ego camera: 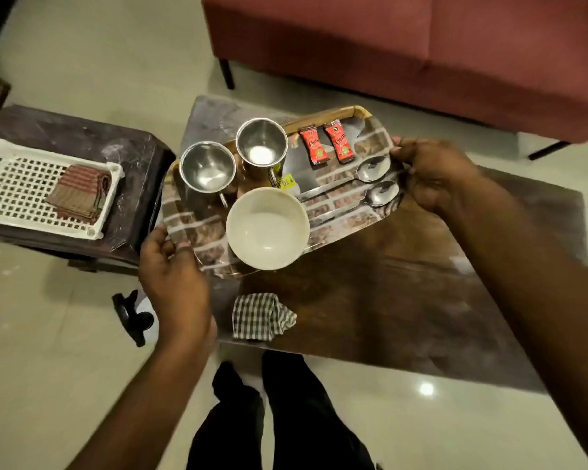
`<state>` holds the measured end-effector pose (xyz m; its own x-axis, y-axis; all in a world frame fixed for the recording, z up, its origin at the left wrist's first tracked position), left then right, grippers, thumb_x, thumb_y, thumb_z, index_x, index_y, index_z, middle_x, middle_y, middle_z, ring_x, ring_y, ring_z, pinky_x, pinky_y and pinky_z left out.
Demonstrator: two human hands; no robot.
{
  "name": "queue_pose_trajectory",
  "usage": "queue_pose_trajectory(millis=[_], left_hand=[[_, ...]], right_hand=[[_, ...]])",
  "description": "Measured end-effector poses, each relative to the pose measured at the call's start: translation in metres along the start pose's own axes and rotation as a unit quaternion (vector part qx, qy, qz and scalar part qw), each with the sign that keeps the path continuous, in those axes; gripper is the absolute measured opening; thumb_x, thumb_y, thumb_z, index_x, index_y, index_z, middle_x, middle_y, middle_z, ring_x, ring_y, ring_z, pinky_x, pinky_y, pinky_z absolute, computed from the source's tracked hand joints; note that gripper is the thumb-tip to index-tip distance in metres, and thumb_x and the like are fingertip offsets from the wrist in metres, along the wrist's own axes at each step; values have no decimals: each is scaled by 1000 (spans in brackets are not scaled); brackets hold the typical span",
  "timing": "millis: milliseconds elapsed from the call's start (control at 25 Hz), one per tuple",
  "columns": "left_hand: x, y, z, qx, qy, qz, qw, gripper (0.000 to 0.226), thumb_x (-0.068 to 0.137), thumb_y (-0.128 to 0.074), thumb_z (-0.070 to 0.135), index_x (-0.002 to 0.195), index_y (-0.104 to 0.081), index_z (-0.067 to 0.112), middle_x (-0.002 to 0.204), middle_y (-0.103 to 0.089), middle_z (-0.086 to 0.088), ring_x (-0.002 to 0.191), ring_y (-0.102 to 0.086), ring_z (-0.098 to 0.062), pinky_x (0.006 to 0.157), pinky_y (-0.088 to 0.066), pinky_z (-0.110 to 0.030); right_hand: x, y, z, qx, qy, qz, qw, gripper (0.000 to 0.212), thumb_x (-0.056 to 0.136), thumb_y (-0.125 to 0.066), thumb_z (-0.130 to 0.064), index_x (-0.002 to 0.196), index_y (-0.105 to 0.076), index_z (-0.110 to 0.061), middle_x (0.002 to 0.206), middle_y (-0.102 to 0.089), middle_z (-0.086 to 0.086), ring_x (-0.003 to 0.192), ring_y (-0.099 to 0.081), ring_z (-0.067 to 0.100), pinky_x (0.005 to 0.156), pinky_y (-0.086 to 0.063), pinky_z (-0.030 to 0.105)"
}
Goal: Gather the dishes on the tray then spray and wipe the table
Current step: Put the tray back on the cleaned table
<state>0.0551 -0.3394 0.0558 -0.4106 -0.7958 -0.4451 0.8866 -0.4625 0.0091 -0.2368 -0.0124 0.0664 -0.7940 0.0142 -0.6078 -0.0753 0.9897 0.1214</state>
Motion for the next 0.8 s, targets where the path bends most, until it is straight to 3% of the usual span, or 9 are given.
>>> queue_pose_trajectory(millis=[200, 320, 400, 640, 800], left_hand=[[-42, -22, 75, 64, 27, -155, 985, 40, 103, -49, -8, 132, -71, 8, 112, -80, -7, 87, -79, -13, 76, -68, -30], [-65, -40, 97, 117, 7, -230, 966, 39, 98, -50, -11, 128, -72, 3, 118, -79, -20, 85, -77, -20, 73, -67, -34], [-82, -58, 99, 145, -2, -270, 952, 36, 96, -53, -11, 125, -73, -2, 117, -78, -24, 81, -78, -22, 66, -65, -30], [-129, -137, 77, 195, -14, -305, 932, 30, 94, -55, -13, 117, -73, -6, 110, -76, -29, 72, -73, -25, 56, -63, -29], [-149, -182, 32, 213, 1, -304, 928, 36, 96, -52, -15, 120, -74, -2, 111, -77, -28, 82, -75, -33, 59, -64, -32]], right_hand=[[-102, 93, 19, 60, -3, 43, 997, 34, 104, -47, 5, 120, -76, 0, 111, -81, 16, 82, -78, 20, 65, -62, 29], [-146, 134, 35, 77, -3, 67, 995, 33, 104, -47, 5, 119, -76, 0, 104, -81, 14, 75, -75, 17, 56, -59, 25], [-159, 159, 48, 80, -7, 78, 994, 32, 104, -48, 4, 118, -76, -1, 104, -81, 15, 78, -75, 20, 57, -61, 29], [-143, 249, 70, 98, -22, 113, 988, 29, 103, -49, 5, 105, -77, -3, 81, -81, 5, 70, -70, 21, 67, -61, 42], [-97, 314, 91, 91, -41, 120, 988, 31, 101, -51, 2, 114, -79, -4, 98, -79, 14, 72, -67, 22, 65, -56, 38]])
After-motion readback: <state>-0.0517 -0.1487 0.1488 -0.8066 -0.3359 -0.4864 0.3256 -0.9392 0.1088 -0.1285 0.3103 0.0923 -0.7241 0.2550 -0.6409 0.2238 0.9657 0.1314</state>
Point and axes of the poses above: each hand's wrist, its own x-axis towards the middle knuckle, its own y-axis out of the back of the hand, z = x × y, the point moved 10 cm from there along x, towards the middle knuckle
